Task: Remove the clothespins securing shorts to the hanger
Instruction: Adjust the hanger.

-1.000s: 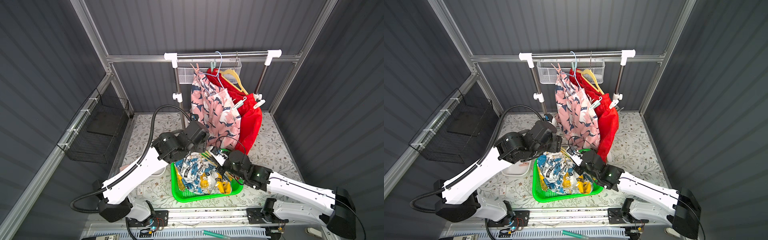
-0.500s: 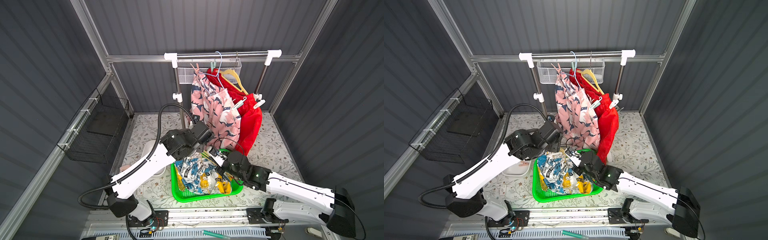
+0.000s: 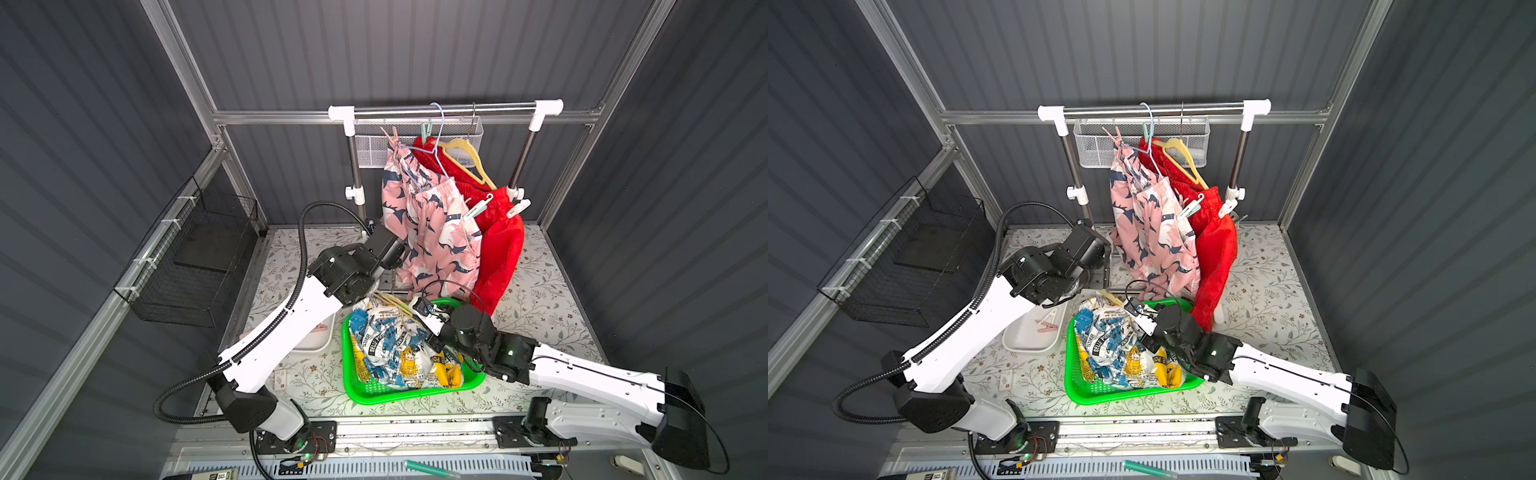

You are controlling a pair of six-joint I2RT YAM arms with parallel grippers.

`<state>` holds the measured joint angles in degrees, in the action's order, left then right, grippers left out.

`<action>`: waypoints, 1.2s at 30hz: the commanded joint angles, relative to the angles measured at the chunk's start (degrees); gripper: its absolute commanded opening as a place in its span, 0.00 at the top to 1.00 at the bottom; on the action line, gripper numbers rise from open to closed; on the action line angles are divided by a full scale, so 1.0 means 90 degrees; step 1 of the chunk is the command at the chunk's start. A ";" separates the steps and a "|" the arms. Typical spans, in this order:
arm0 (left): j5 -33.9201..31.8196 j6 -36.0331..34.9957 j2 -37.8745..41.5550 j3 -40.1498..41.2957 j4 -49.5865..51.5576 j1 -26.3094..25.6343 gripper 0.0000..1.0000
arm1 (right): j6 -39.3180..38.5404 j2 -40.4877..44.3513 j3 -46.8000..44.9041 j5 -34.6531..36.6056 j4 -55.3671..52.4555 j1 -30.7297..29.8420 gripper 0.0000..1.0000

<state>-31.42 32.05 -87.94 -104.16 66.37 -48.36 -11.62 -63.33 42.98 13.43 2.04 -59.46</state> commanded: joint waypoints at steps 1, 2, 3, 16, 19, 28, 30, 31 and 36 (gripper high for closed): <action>-0.0035 -0.0140 -0.0124 -0.0108 0.0026 0.0124 0.28 | -0.0001 0.0074 0.0154 0.0090 0.0061 -0.0029 1.00; -0.0026 -0.0141 -0.0115 -0.0099 0.0020 0.0128 0.28 | -0.0008 0.0085 0.0154 0.0087 0.0063 -0.0029 1.00; -0.0011 -0.0158 -0.0097 -0.0102 0.0019 0.0155 0.28 | -0.0014 0.0093 0.0156 0.0087 0.0059 -0.0027 1.00; 0.0634 -0.0324 0.0454 -0.0138 -0.0065 0.0841 0.24 | 0.0104 0.0352 0.0190 -0.0055 0.0076 -0.0019 1.00; 0.1161 -0.0243 0.0663 0.0102 -0.0334 0.1117 0.23 | 0.0183 0.0627 0.0195 -0.0186 0.0112 -0.0024 1.00; 0.2614 0.0314 0.0993 0.0899 -0.1295 0.1886 0.22 | 0.0359 0.1096 0.0118 -0.0474 0.0177 -0.0013 1.00; 0.3036 0.0521 0.1137 0.1167 -0.1677 0.2130 0.22 | 0.0478 0.1171 0.0079 -0.0573 0.0212 0.0015 1.00; 0.3292 0.0666 0.1224 0.1333 -0.1897 0.2248 0.22 | 0.0539 0.1203 0.0054 -0.0628 0.0241 0.0033 1.00; 0.4251 0.1553 0.1571 0.2127 -0.2900 0.2679 0.23 | 0.0779 0.1219 -0.0010 -0.0826 0.0411 0.0151 1.00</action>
<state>-1.06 39.97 -76.49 -87.37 47.75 -25.47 -6.96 -52.95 42.98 7.84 2.66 -58.78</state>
